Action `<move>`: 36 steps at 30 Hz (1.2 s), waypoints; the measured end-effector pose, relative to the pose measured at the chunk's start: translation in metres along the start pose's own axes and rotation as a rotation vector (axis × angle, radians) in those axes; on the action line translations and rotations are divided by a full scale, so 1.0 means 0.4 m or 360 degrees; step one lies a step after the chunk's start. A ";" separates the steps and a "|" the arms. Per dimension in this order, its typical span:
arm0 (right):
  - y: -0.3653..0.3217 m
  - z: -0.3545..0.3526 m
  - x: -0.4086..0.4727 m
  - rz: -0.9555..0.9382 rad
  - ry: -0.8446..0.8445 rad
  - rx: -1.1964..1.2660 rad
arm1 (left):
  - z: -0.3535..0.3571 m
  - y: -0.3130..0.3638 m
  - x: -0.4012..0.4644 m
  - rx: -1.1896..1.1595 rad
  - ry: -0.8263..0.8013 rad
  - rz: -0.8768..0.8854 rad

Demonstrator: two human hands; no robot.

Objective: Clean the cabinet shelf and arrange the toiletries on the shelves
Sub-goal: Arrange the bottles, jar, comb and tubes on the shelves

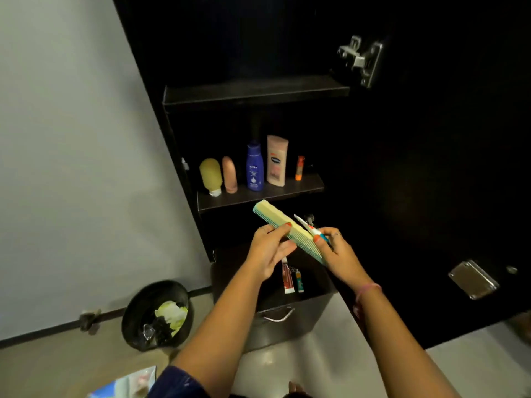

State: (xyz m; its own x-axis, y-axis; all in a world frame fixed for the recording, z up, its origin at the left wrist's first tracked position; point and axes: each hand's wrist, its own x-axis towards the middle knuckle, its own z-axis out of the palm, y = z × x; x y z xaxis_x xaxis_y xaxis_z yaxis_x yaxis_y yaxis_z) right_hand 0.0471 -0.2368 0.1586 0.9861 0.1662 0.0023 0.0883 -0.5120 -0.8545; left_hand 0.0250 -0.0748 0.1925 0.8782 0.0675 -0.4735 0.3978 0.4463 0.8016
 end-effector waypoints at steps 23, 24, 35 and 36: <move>-0.573 -0.149 0.202 -0.0683 0.0628 0.0156 | 0.085 0.482 -0.197 -0.0531 0.0375 0.1082; -0.586 -0.154 0.223 -0.0700 0.0623 0.0168 | 0.089 0.499 -0.185 -0.0543 0.0387 0.1092; -0.594 -0.206 0.443 -0.0686 0.0413 0.0202 | 0.048 0.650 -0.096 -0.0511 0.0481 0.1042; -0.591 -0.203 0.455 -0.0671 0.0398 0.0206 | 0.042 0.656 -0.095 -0.0499 0.0474 0.1023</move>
State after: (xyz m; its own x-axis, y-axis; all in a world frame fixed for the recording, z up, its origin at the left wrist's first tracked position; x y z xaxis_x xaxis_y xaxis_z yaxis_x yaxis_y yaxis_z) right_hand 0.2173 -0.1539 0.4033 0.8733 0.1212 0.4718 0.4836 -0.3322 -0.8098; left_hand 0.1006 0.0246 0.4268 0.7852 0.6160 -0.0639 -0.2985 0.4668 0.8324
